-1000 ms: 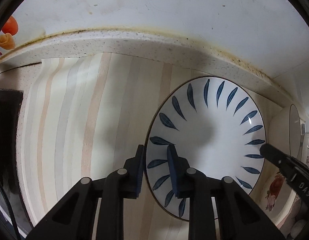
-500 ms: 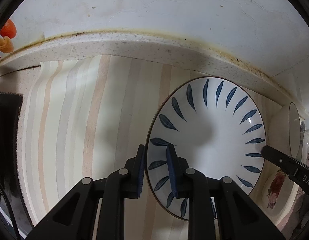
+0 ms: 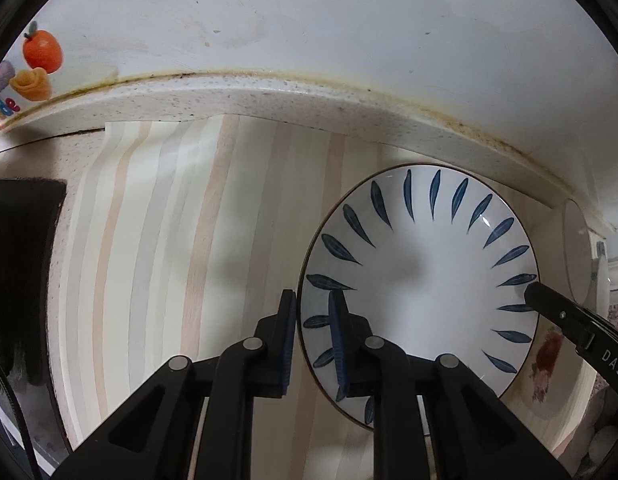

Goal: Organize plates and bowls

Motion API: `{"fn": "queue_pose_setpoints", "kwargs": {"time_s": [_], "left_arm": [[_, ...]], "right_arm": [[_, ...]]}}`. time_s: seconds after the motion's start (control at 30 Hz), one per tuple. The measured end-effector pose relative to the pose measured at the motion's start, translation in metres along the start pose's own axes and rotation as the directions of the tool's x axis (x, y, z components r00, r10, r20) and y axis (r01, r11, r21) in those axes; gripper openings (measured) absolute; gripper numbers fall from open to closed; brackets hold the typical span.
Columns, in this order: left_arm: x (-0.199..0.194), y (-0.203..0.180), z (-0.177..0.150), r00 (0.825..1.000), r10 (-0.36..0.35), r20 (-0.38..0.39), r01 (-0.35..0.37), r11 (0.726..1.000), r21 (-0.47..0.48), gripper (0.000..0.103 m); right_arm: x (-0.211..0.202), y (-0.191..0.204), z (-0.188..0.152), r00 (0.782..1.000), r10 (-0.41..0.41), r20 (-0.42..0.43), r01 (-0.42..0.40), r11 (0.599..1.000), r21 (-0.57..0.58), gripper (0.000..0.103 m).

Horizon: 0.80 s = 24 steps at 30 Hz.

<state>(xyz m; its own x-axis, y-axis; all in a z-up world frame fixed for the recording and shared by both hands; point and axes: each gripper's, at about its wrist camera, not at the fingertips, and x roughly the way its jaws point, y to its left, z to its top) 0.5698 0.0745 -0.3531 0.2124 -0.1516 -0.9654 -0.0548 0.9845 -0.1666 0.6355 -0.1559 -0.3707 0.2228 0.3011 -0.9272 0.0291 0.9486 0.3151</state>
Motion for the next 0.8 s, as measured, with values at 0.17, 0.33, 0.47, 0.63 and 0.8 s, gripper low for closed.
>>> {"fn": "queue_pose_setpoints", "kwargs": {"time_s": [0.17,0.33,0.47,0.63,0.8], "left_arm": [[-0.009,0.001,-0.019,1.0,-0.011,0.002,0.011,1.0,-0.001,0.014],[-0.027,0.008,-0.041,0.999,-0.031,0.023,0.031,1.0,-0.007,0.014],[-0.052,0.005,-0.055,0.997,-0.055,0.051,0.055,0.998,0.0,0.014],[-0.082,-0.006,-0.075,0.994,-0.082,0.076,0.081,0.997,0.019,0.014],[-0.103,-0.02,-0.111,0.991,-0.09,0.095,0.084,0.994,0.064,0.014]], "right_arm": [[-0.013,0.001,-0.012,1.0,0.0,0.011,0.0,1.0,-0.011,0.01],[-0.025,-0.001,-0.026,1.0,0.007,0.019,-0.007,1.0,-0.006,0.01],[-0.041,-0.001,-0.041,0.999,0.022,0.041,-0.022,1.0,-0.004,0.01],[-0.071,-0.005,-0.073,0.997,0.045,0.066,-0.045,0.999,-0.004,0.01],[-0.1,-0.012,-0.115,0.996,0.055,0.075,-0.055,0.998,-0.01,0.01]]}}
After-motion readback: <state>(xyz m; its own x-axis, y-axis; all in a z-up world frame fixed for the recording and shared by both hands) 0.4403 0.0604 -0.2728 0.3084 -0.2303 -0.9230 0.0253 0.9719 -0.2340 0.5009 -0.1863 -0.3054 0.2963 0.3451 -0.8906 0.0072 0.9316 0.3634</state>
